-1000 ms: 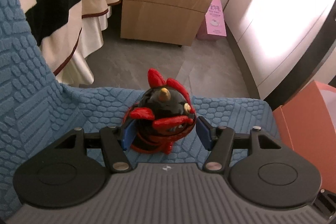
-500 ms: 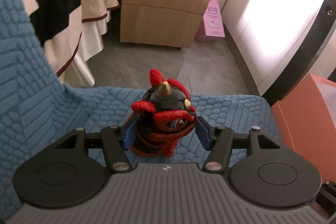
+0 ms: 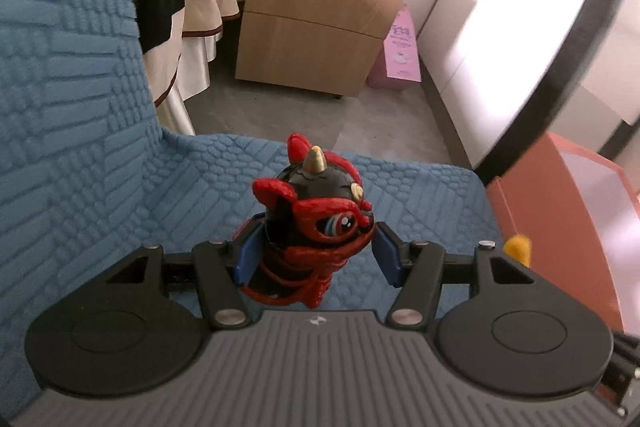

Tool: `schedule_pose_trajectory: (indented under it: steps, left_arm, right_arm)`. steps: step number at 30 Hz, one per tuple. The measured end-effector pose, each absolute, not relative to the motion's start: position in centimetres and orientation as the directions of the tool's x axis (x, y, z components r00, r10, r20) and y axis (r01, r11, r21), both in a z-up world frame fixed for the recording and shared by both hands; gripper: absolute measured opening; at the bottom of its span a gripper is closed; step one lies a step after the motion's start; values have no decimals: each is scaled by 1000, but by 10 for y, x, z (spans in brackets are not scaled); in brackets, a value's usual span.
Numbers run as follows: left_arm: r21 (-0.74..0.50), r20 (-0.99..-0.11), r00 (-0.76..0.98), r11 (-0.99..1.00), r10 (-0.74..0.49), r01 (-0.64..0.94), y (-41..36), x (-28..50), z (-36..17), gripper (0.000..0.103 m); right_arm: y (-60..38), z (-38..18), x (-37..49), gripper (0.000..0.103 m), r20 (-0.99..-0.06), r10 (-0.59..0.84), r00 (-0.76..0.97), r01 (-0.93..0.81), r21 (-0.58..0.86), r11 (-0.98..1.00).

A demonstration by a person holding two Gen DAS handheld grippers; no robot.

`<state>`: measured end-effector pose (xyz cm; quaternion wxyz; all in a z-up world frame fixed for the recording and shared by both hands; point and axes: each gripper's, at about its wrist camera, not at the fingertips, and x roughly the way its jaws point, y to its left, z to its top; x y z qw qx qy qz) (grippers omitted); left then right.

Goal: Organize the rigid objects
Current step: 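Lift the screwdriver with the right tool while the left tool lifts the red toy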

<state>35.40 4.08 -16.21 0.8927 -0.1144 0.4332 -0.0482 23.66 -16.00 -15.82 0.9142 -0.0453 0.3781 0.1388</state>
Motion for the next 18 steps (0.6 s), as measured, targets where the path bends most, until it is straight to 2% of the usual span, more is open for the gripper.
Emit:
schedule_pose_trajectory:
  steps: [18]
  left_arm:
    - [-243, -750, 636, 970, -180, -12, 43, 252, -163, 65]
  right_arm:
    - [-166, -125, 182, 18, -655, 349, 670, -345, 141, 928]
